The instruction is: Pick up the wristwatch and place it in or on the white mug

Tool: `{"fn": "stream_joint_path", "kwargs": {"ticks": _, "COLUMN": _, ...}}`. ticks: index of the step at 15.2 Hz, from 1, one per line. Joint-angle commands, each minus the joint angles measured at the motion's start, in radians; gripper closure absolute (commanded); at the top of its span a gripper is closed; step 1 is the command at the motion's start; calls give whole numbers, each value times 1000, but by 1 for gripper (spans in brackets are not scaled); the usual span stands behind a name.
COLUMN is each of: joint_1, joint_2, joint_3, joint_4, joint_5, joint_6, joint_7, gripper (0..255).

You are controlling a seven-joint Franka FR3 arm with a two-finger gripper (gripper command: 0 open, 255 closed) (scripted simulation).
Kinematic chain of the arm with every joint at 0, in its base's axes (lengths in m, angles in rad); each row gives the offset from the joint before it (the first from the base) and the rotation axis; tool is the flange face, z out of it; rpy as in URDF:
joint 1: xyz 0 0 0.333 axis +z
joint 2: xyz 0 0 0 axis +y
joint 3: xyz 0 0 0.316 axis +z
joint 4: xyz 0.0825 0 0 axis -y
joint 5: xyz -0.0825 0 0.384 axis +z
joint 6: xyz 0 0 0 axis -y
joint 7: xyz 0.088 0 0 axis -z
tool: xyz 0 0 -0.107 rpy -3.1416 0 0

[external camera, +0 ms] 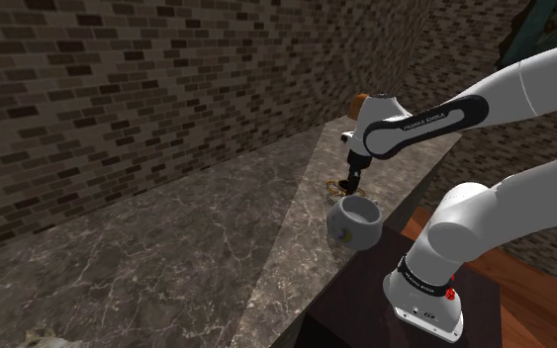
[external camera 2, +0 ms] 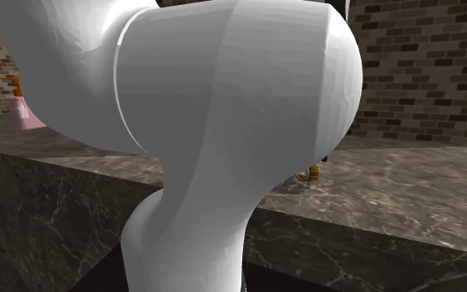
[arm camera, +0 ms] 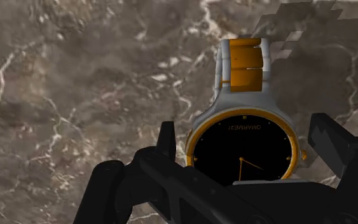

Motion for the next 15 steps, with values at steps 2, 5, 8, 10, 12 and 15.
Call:
{"fn": "stream_joint_path", "kwargs": {"ticks": 2, "joint_1": 0, "joint_2": 34, "joint_3": -8, "joint_4": -14, "joint_5": -4, "joint_6": 49, "joint_7": -1, "gripper": 0}}
{"fn": "stream_joint_path", "kwargs": {"ticks": 5, "joint_1": 0, "joint_2": 34, "joint_3": -8, "joint_4": -14, "joint_5": -4, "joint_6": 49, "joint_7": -1, "gripper": 0}}
{"fn": "stream_joint_path", "kwargs": {"ticks": 8, "joint_1": 0, "joint_2": 34, "joint_3": -8, "joint_4": -14, "joint_5": -4, "joint_6": 49, "joint_7": -1, "gripper": 0}}
{"fn": "stream_joint_path", "kwargs": {"ticks": 10, "joint_1": 0, "joint_2": 34, "joint_3": -8, "joint_4": -14, "joint_5": -4, "joint_6": 49, "joint_7": -1, "gripper": 255}}
{"fn": "stream_joint_path", "kwargs": {"ticks": 12, "joint_1": 0, "joint_2": 34, "joint_3": -8, "joint_4": -14, "joint_5": -4, "joint_6": 49, "joint_7": -1, "gripper": 255}}
{"fn": "stream_joint_path", "kwargs": {"ticks": 15, "joint_1": 0, "joint_2": 34, "joint_3": -8, "joint_4": -14, "joint_5": -4, "joint_6": 49, "joint_7": -1, "gripper": 255}}
